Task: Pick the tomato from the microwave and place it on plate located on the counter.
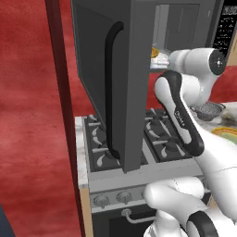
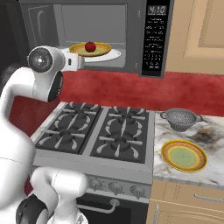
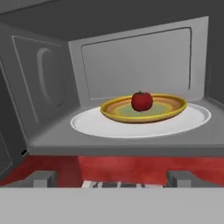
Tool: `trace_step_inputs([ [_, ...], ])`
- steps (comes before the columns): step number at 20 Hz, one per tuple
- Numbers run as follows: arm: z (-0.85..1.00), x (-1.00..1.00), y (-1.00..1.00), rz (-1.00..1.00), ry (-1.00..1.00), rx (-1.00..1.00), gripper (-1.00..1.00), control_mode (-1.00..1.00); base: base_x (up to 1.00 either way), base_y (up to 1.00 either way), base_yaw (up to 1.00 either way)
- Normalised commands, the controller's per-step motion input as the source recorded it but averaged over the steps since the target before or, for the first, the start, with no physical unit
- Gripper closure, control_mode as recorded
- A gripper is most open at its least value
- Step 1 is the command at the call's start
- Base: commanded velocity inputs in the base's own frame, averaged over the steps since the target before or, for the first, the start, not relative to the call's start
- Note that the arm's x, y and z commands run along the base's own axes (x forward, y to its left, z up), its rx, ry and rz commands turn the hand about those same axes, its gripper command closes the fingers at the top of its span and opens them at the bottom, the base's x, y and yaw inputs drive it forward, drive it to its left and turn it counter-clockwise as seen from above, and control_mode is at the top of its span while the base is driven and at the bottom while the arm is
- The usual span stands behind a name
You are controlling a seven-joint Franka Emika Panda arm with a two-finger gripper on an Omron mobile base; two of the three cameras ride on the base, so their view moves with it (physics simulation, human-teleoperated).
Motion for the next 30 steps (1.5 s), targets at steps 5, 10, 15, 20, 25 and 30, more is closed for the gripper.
trace_step_inputs([
  [5,0.47,0.84,0.0,0.0,0.19,-0.09,-1.0,-1.0,0.0,0.0,0.0],
  [10,0.14,0.84,0.0,0.0,0.22,-0.12,-1.0,-1.0,0.0,0.0,0.0],
  [15,-0.07,0.9,0.0,0.0,0.14,-0.12,-1.0,-1.0,0.0,0.0,0.0],
  [20,-0.43,0.75,0.0,0.01,0.01,-0.06,-1.0,-1.0,0.0,0.0,0.0],
  [25,-0.5,0.65,-0.06,0.01,0.0,-0.02,-1.0,-1.0,0.0,0.0,0.0],
  [30,-0.03,0.67,-0.13,0.0,0.0,0.0,-1.0,-1.0,0.0,0.0,0.0],
])
